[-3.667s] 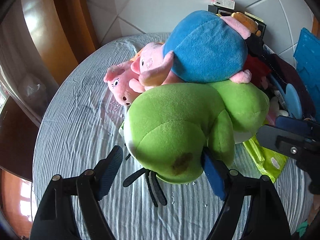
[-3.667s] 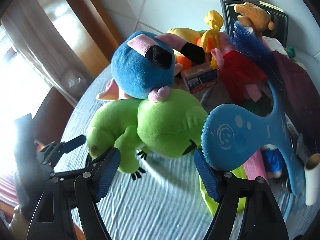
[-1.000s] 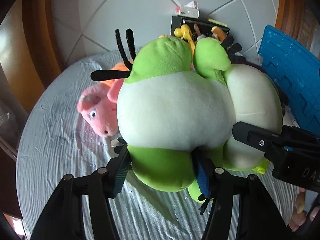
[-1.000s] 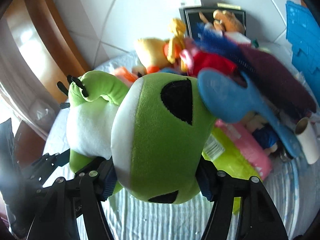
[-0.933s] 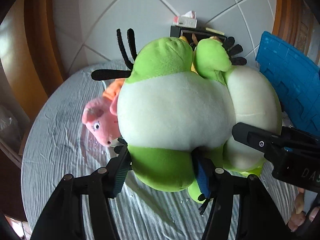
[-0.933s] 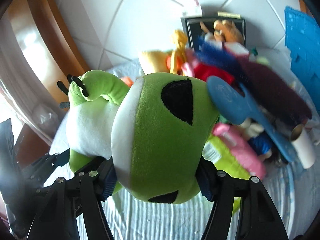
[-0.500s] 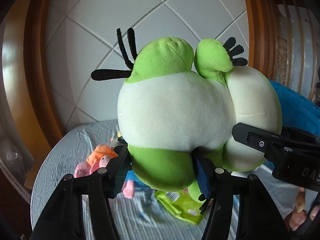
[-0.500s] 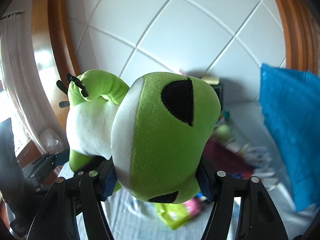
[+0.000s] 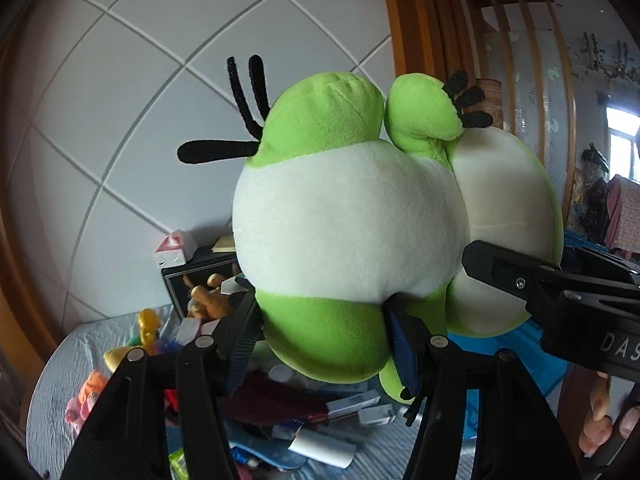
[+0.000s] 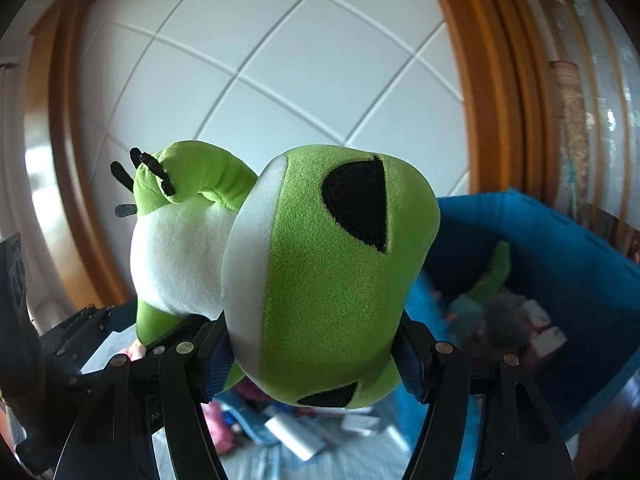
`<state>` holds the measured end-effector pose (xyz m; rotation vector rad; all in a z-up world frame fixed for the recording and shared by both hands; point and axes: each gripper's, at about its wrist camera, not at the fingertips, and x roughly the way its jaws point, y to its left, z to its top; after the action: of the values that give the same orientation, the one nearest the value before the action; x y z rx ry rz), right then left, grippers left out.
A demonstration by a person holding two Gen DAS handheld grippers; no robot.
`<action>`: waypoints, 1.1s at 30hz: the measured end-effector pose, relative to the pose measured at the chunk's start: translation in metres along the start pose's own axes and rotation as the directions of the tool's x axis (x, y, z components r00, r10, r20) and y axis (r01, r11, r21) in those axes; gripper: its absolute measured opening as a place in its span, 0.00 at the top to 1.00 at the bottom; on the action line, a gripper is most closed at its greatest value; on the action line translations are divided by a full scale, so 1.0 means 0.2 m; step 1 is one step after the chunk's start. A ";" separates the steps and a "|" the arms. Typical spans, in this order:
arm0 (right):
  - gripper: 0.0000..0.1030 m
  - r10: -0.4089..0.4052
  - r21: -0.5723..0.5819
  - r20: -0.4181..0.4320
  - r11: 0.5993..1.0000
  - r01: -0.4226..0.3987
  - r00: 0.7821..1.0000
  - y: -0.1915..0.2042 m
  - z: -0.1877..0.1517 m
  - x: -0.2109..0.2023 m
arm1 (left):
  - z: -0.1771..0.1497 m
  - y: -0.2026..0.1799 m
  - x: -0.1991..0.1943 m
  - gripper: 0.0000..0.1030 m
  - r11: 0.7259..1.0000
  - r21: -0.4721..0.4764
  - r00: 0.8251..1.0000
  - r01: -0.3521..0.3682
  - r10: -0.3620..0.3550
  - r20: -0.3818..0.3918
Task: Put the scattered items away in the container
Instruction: 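Grasp the green plush frog with both grippers and lift it off the bed, then lower the plush frog into the blue bin and open both grippers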
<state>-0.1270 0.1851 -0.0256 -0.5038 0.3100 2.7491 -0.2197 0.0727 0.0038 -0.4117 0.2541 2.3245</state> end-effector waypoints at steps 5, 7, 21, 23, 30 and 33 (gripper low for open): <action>0.34 -0.104 0.026 0.025 0.994 0.103 0.994 -0.30 0.12 -0.05 | 0.17 -0.31 0.19 0.44 0.993 0.043 0.994 0.108 -0.108 0.013; 0.34 -0.130 0.042 0.022 0.991 0.129 0.991 -0.41 0.16 -0.05 | 0.23 -0.40 0.28 0.44 0.989 0.065 0.991 0.132 -0.132 0.001; 0.33 -0.108 0.015 -0.169 0.994 0.112 0.980 -1.32 0.38 0.26 | 0.53 -1.06 1.02 0.44 0.997 -0.010 0.955 0.081 -0.081 -0.285; 0.33 -0.082 0.014 -0.246 0.996 0.088 0.966 -1.45 0.38 0.39 | 0.51 -1.12 1.14 0.44 0.998 -0.028 0.931 0.050 -0.057 -0.361; 0.33 0.004 0.031 -0.536 0.999 0.015 0.844 -1.69 0.17 0.79 | 0.26 -1.22 1.51 0.43 0.999 -0.038 0.767 -0.024 -0.007 -0.642; 0.33 0.019 0.039 -0.620 0.999 0.007 0.784 -1.75 0.09 0.91 | 0.15 -1.20 1.61 0.43 0.998 -0.061 0.694 -0.030 -0.023 -0.719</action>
<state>-0.1694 0.5638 -0.1300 -1.4037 0.5144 2.4876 -0.2702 0.4583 -0.1002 -1.3691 0.5501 2.0627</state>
